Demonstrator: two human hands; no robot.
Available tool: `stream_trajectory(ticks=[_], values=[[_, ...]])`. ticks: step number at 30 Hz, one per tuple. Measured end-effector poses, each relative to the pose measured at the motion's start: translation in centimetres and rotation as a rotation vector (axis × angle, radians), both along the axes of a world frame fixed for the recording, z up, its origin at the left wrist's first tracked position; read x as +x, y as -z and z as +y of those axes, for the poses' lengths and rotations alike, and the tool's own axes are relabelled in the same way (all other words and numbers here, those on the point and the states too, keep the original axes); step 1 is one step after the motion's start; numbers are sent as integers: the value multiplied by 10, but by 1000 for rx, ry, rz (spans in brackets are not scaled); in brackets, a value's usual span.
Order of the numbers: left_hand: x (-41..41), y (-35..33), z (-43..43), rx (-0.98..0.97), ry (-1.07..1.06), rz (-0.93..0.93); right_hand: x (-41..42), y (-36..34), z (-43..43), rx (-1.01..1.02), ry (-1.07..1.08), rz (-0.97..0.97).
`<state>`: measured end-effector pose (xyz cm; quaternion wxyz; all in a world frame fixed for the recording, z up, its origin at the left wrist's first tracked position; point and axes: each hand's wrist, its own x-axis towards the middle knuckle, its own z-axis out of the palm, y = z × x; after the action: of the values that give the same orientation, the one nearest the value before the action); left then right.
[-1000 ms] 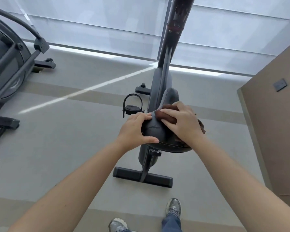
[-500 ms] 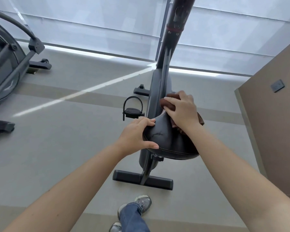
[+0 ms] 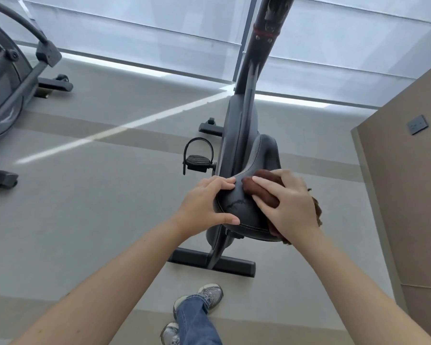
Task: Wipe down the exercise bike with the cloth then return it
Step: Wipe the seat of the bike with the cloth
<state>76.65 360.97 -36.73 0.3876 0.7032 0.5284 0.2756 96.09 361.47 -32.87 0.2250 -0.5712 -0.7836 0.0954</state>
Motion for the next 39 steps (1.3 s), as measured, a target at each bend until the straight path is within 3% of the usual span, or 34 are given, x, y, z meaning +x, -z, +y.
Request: stream_trajectory(ticks=[8,16,21,25,27,33,39], values=[[1,6,-10,-77,-76,-127,-30,9,98,-55,87,-259],[-8,13,-18,-173,-159,-186,-8,-6,-1,-54,-206,-31],[-14,13,-15,-185,-123,-161,-28,-11,-3,-59,-287,-71],[-17,17,-18,-243,-165,-239,-48,-9,15,-80,-452,-229],[-16,17,-20,-253,-161,-261,-32,-8,4,-42,-500,-187],[-14,12,-20,-233,-140,-220,2,2,-34,82,-523,-154],[-14,12,-19,-255,-173,-235,-34,-7,-3,-9,-433,-174]])
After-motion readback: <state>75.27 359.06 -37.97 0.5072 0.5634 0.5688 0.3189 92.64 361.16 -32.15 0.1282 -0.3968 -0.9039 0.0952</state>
